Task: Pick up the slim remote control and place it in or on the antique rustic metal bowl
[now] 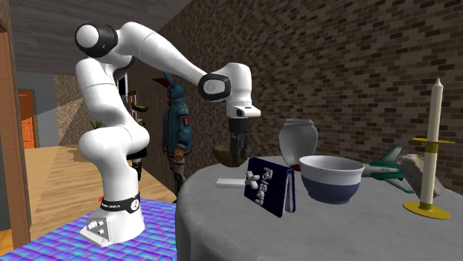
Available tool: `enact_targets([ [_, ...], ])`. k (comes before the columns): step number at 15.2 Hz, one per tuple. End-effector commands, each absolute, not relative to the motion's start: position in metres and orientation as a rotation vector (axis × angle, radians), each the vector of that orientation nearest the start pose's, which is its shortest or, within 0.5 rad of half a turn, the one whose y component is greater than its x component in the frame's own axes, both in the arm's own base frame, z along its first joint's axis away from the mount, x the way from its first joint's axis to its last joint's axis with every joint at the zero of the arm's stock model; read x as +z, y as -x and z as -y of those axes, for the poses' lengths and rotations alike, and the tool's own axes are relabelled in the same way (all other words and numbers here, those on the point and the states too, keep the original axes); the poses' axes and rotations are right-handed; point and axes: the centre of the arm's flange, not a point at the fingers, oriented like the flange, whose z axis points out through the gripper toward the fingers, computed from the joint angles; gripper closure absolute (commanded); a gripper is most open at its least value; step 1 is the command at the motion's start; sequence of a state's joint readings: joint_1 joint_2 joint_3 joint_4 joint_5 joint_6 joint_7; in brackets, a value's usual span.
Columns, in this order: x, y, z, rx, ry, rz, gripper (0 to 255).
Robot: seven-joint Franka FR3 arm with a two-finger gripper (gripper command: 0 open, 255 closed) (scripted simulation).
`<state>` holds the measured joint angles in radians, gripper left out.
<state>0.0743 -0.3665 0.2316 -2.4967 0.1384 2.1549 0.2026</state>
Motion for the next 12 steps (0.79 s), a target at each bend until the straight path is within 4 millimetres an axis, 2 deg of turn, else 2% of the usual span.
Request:
enact_targets([
  [1,0.393,-0.410,-0.148,-0.008,3.112,0.029,0],
  [3,0.371,-0.418,-0.162,0.002,3.121,0.037,0],
  [4,0.366,-0.420,-0.165,0.004,3.123,0.039,0],
  [12,0.326,-0.420,-0.166,0.004,3.123,0.039,0],
])
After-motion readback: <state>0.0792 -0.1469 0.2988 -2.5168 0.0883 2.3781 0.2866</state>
